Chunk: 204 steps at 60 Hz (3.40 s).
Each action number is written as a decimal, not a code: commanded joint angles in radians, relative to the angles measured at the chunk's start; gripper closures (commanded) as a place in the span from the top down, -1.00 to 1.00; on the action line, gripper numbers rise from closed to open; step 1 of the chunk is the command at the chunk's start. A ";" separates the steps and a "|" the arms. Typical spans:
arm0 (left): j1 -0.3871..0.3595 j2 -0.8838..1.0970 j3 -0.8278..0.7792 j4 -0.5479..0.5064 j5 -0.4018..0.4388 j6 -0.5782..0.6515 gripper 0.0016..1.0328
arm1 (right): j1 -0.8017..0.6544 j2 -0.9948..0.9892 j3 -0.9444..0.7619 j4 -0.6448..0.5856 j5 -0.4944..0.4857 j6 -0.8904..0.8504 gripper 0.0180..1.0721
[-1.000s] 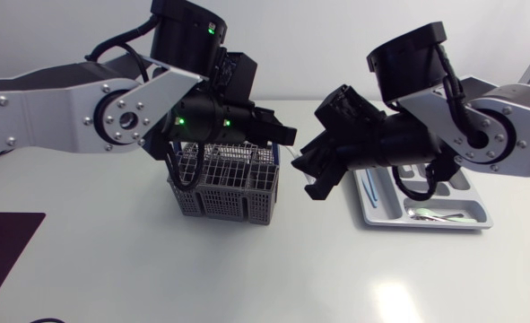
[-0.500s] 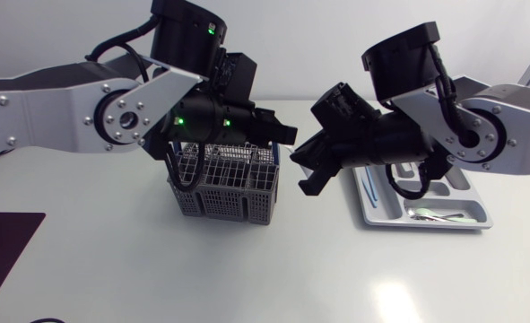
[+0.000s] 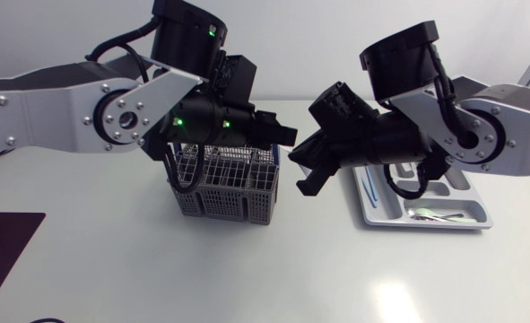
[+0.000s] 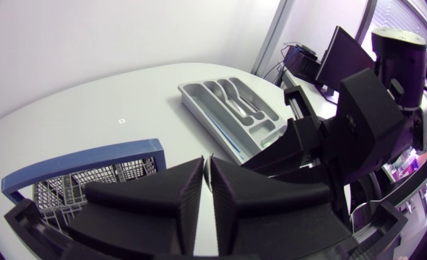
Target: Unload the cutlery basket into the drawer organizer.
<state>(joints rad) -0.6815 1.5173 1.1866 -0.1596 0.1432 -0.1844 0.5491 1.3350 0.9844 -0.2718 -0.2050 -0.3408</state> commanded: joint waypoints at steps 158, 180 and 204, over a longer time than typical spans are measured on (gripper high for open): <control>0.326 -0.223 -0.159 -0.218 -0.090 0.470 0.90 | -0.893 0.196 0.026 -0.397 -0.185 -1.333 0.77; 0.379 -0.276 -0.269 -0.221 -0.070 0.585 0.70 | -0.503 -0.023 0.008 -0.376 -0.363 -0.810 -0.30; 0.415 -0.167 -0.346 -0.043 0.042 0.563 -0.89 | -0.178 0.204 -0.021 0.026 -0.370 -0.429 -0.86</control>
<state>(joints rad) -0.2497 1.3109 0.8688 -0.2314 0.1764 0.3889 0.3359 1.4956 0.9798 -0.2893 -0.5755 -0.8501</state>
